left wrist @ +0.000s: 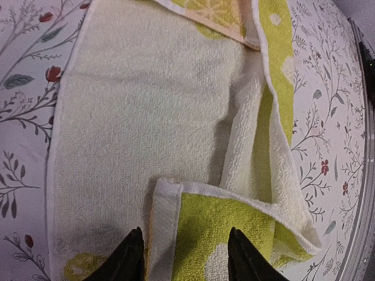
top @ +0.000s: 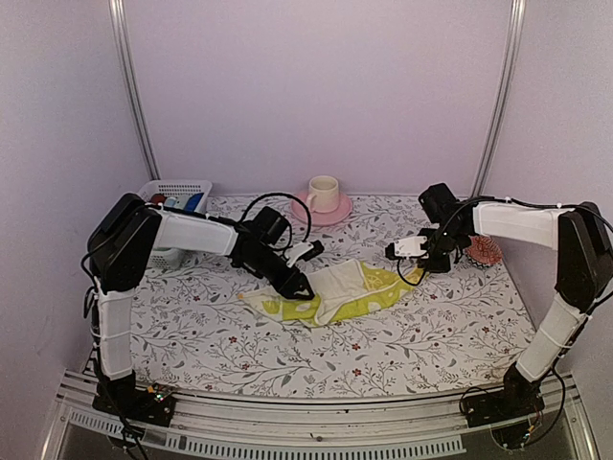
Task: Roll the towels
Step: Pick up the towel from the center of the board.
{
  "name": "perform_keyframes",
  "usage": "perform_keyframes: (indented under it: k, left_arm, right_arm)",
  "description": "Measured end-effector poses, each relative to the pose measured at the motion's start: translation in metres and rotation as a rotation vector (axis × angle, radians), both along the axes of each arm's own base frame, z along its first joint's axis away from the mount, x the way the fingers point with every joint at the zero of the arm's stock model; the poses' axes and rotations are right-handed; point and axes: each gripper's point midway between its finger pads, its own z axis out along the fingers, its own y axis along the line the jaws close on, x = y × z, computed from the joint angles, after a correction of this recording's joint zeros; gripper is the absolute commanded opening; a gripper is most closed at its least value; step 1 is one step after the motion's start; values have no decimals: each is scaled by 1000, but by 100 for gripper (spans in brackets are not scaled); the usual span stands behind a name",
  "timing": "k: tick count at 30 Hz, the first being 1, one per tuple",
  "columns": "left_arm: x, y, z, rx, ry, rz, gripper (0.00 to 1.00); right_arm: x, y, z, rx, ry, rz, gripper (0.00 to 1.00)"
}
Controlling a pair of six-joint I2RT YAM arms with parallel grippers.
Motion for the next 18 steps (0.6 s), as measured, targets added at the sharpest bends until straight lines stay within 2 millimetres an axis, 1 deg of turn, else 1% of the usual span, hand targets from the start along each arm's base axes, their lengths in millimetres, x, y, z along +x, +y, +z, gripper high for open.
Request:
perform_keyframes:
  k: [5, 9, 11, 14, 18]
  left_arm:
    - [-4, -3, 1, -17, 18, -16, 48]
    - [-6, -3, -6, -10, 30, -18, 46]
    - [-7, -2, -12, 1, 37, -17, 41]
    - [-4, -4, -13, 3, 31, -14, 34]
    - [-2, -4, -14, 13, 26, -8, 12]
  right_arm:
    - [1, 0, -1, 2, -2, -3, 2]
    - [1, 0, -2, 3, 2, -8, 2]
    - [1, 0, -3, 3, 3, -10, 2]
    - [1, 1, -4, 5, 3, -12, 2]
    - [1, 1, -5, 5, 4, -13, 2]
